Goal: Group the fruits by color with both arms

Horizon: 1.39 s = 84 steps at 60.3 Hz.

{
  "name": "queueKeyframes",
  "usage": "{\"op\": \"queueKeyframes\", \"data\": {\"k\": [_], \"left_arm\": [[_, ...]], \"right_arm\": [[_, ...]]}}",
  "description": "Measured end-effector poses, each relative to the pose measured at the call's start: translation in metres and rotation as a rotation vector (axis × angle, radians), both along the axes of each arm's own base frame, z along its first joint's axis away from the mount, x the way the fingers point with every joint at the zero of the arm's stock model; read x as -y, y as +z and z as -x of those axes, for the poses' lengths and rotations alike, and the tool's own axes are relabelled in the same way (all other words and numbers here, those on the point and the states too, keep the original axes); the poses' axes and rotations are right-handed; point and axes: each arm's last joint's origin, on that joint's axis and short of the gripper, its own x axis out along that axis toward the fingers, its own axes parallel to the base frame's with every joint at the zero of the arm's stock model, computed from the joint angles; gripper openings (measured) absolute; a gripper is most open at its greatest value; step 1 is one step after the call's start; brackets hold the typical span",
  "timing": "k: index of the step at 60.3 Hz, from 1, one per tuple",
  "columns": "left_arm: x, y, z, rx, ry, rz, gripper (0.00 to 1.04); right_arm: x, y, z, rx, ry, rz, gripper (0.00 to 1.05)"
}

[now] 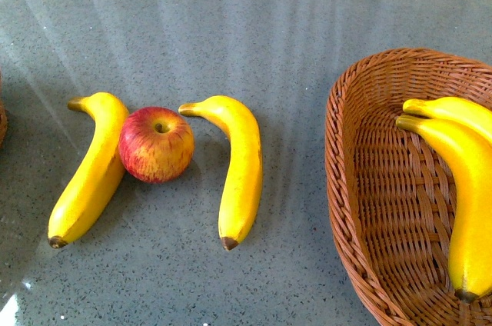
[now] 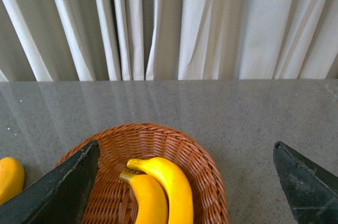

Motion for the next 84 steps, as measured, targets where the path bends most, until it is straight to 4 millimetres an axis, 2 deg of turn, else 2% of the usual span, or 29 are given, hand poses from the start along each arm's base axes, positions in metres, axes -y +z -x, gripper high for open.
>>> {"op": "queueKeyframes", "data": {"k": [7,20,25,30,46,84], "left_arm": [[0.015,0.002,-0.011,-0.007,-0.127,-0.038,0.96],[0.079,-0.014,-0.030,-0.087,-0.455,-0.079,0.96],[0.097,-0.019,-0.034,-0.096,-0.549,-0.074,0.96],[0.108,-0.024,-0.036,-0.114,-0.600,-0.086,0.96],[0.122,-0.031,-0.032,-0.141,-0.663,-0.131,0.96],[0.136,-0.052,-0.027,-0.210,-0.753,-0.157,0.96]], "right_arm": [[0.000,0.000,0.000,0.000,0.000,0.000,0.96],[0.000,0.000,0.000,0.000,0.000,0.000,0.96],[0.000,0.000,0.000,0.000,0.000,0.000,0.96],[0.000,0.000,0.000,0.000,0.000,0.000,0.96],[0.000,0.000,0.000,0.000,0.000,0.000,0.96],[0.000,0.000,0.000,0.000,0.000,0.000,0.96]]}}
